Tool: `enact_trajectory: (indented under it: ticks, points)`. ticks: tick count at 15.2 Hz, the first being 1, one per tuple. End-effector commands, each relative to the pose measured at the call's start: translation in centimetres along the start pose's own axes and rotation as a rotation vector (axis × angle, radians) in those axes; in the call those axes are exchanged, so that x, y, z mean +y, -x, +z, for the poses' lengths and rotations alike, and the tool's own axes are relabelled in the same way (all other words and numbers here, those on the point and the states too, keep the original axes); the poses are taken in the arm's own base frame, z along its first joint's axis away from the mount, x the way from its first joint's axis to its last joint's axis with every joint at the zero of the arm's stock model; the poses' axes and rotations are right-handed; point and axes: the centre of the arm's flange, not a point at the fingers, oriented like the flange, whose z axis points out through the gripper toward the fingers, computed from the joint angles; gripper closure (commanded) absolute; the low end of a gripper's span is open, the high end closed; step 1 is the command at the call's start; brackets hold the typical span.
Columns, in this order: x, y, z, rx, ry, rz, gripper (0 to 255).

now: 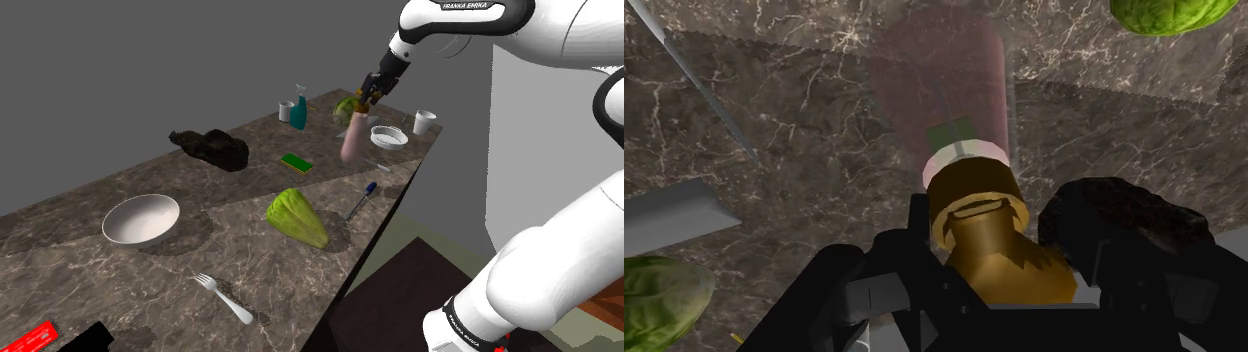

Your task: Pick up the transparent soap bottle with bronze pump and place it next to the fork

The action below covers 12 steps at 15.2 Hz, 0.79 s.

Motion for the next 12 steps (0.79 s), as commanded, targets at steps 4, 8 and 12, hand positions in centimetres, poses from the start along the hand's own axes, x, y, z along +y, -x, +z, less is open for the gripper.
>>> enact_trajectory:
  ticks: [4, 8, 12]
  points:
    - [-0.3, -0.7, -2.5, 0.0, 0.0, 0.0, 255]
    - [-0.5, -1.4, -4.5, 0.0, 0.0, 0.0, 255]
    - [-0.8, -2.0, -6.5, 0.0, 0.0, 0.0, 255]
